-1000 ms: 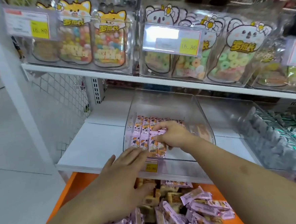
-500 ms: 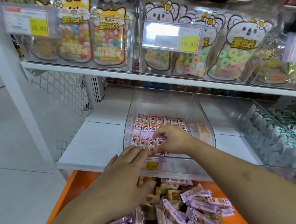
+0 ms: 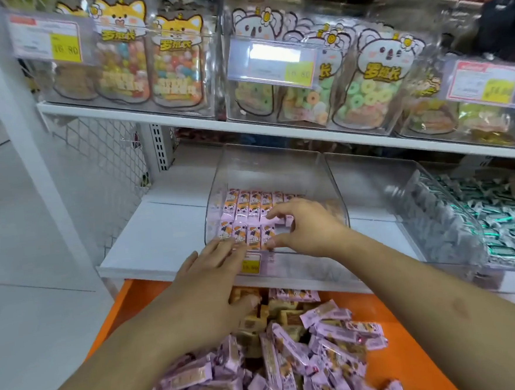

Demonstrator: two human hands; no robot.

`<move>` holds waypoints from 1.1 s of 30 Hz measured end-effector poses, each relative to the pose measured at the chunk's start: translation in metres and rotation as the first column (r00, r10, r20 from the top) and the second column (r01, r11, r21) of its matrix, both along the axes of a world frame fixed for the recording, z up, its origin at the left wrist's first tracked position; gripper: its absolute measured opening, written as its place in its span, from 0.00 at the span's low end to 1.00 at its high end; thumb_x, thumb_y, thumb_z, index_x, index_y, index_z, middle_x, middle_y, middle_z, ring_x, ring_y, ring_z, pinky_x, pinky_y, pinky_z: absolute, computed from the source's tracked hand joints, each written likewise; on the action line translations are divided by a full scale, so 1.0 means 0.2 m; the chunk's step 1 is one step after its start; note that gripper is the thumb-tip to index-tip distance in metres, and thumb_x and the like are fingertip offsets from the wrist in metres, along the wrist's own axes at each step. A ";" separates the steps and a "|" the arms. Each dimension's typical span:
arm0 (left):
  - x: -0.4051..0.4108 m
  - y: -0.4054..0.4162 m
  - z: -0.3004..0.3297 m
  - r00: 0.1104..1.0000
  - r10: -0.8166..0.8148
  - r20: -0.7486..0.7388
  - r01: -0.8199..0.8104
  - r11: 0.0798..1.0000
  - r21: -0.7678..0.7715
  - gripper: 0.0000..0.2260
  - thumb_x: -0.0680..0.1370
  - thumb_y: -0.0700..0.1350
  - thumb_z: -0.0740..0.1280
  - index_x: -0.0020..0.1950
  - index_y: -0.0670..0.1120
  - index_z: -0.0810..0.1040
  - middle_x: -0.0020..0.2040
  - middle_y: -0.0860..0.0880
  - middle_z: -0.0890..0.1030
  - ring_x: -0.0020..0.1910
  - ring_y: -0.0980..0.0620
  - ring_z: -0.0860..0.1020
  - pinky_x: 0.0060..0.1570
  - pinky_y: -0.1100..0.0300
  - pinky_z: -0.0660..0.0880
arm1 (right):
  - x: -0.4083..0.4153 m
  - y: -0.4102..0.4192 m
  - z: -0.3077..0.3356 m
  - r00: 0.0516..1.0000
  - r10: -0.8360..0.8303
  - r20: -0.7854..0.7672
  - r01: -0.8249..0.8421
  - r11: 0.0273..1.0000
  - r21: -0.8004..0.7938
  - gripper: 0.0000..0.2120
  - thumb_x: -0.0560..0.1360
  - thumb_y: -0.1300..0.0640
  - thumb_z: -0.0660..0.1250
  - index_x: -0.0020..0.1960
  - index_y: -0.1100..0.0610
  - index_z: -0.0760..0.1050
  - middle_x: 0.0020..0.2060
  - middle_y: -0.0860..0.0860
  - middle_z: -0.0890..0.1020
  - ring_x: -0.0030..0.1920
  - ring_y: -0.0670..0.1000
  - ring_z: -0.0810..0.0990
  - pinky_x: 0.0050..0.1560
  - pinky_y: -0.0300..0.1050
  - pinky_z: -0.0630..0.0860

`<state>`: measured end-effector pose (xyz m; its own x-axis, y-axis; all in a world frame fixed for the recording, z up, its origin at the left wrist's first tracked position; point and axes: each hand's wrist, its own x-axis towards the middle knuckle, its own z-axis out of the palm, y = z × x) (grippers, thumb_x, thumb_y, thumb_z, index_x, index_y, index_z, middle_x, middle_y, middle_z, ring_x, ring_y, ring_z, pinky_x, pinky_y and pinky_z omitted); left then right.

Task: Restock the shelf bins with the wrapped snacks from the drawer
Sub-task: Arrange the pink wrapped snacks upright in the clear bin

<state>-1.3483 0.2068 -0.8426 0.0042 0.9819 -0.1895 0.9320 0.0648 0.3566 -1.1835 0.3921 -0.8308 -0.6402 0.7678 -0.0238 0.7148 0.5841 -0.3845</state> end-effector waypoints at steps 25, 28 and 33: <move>0.47 -0.07 -0.97 0.988 -0.153 -0.008 0.136 0.903 -0.408 0.27 0.80 0.54 0.72 0.77 0.50 0.70 0.73 0.46 0.74 0.69 0.44 0.74 0.66 0.49 0.75 | 0.86 -0.22 -1.13 0.928 -0.287 0.238 0.336 0.921 -0.199 0.40 0.71 0.39 0.75 0.77 0.52 0.67 0.69 0.54 0.73 0.69 0.59 0.73 0.69 0.55 0.76; 0.47 -0.06 -1.03 0.994 -0.108 0.005 0.102 0.920 -0.377 0.20 0.79 0.50 0.74 0.69 0.49 0.76 0.63 0.48 0.77 0.60 0.47 0.76 0.58 0.51 0.77 | 0.85 -0.20 -1.21 0.919 -0.284 0.273 0.348 0.910 -0.225 0.30 0.74 0.41 0.73 0.71 0.55 0.72 0.60 0.54 0.79 0.60 0.59 0.78 0.56 0.50 0.79; 0.47 -0.04 -1.04 0.987 0.055 0.149 0.003 0.933 -0.361 0.15 0.76 0.46 0.77 0.62 0.52 0.81 0.57 0.51 0.80 0.51 0.53 0.80 0.49 0.57 0.78 | 0.86 -0.22 -1.22 0.927 -0.322 0.193 0.367 0.887 -0.281 0.20 0.73 0.46 0.78 0.62 0.51 0.80 0.51 0.52 0.82 0.53 0.55 0.81 0.51 0.45 0.79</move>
<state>-1.2548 0.1991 -1.0498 0.0368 0.8483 -0.5283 0.8636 0.2390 0.4440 -1.0110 0.3478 -1.0740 -0.3100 0.8793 -0.3616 0.9078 0.1609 -0.3872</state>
